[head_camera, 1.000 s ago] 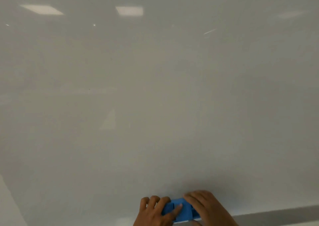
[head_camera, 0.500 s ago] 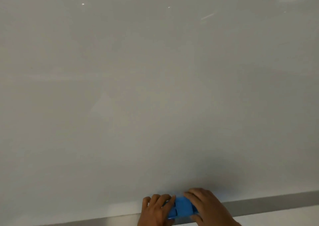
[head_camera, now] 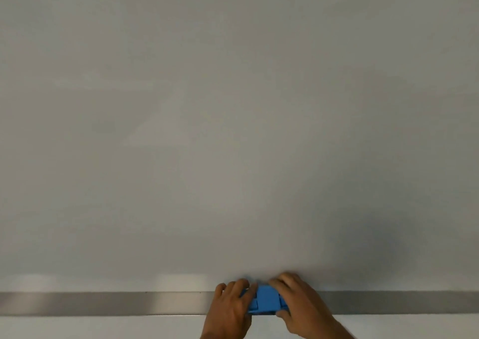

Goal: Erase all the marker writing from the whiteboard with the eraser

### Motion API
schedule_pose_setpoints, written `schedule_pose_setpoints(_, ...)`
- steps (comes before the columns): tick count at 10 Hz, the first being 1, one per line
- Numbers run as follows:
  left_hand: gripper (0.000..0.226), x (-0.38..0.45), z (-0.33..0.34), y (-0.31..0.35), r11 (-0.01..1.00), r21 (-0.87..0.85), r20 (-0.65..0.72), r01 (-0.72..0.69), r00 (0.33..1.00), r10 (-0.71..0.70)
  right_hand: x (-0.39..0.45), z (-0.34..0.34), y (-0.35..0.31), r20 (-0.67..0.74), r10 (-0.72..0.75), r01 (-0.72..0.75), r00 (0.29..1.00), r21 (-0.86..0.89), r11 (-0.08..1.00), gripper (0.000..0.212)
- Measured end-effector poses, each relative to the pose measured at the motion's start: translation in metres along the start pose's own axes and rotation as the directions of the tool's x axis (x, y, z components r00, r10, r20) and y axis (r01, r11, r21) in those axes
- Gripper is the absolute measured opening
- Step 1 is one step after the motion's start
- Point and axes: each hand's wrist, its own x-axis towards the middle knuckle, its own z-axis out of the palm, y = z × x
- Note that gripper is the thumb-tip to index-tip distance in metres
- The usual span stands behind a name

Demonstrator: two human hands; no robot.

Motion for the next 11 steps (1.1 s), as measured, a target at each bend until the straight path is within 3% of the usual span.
schedule_pose_setpoints(2,0.097,0.008,0.012,0.006,0.99,0.122,0.014,0.073,0.997,-0.075,0.005,0.026,0.021,-0.01,-0.029,0.029,1.0,-0.065,0.997,0.072)
schedule_pose_setpoints(3,0.099,0.01,0.015,0.008,0.988,0.127,0.025,0.09,0.995,-0.094,0.008,0.037,0.025,0.05,-0.002,0.005,0.999,-0.059,0.998,0.08)
schedule_pose_setpoints(4,0.082,0.011,0.012,0.013,0.982,0.145,0.05,0.117,0.991,-0.126,0.011,0.055,0.03,0.049,0.002,0.001,0.999,-0.045,0.999,0.079)
schedule_pose_setpoints(5,0.072,0.011,0.018,0.013,0.983,0.147,-0.027,0.113,0.994,-0.111,0.011,0.065,0.036,-0.012,0.01,-0.01,1.0,-0.016,1.0,0.079)
schedule_pose_setpoints(6,0.071,0.011,0.027,0.006,0.983,0.152,-0.095,0.101,0.992,-0.088,0.009,0.065,0.027,0.03,0.061,-0.061,0.998,-0.014,0.998,0.079)
schedule_pose_setpoints(7,0.071,0.011,0.028,0.005,0.982,0.167,-0.097,0.089,0.993,-0.074,0.011,0.066,0.027,-0.038,0.038,-0.039,0.999,-0.023,0.999,0.071)
schedule_pose_setpoints(9,0.075,0.001,0.028,0.006,0.978,0.195,-0.009,0.074,0.997,-0.074,0.007,0.066,0.021,-0.038,0.054,-0.056,0.998,-0.062,0.997,0.083)
schedule_pose_setpoints(10,0.062,-0.008,0.019,0.004,0.991,0.125,-0.11,-0.041,0.992,0.055,0.006,0.055,0.015,-0.16,0.034,-0.037,0.987,-0.013,0.999,0.076)
schedule_pose_setpoints(11,0.053,-0.013,0.016,0.003,0.995,0.091,-0.196,-0.045,0.979,0.063,0.002,0.045,0.002,-0.191,0.026,-0.026,0.981,0.007,1.0,0.069)
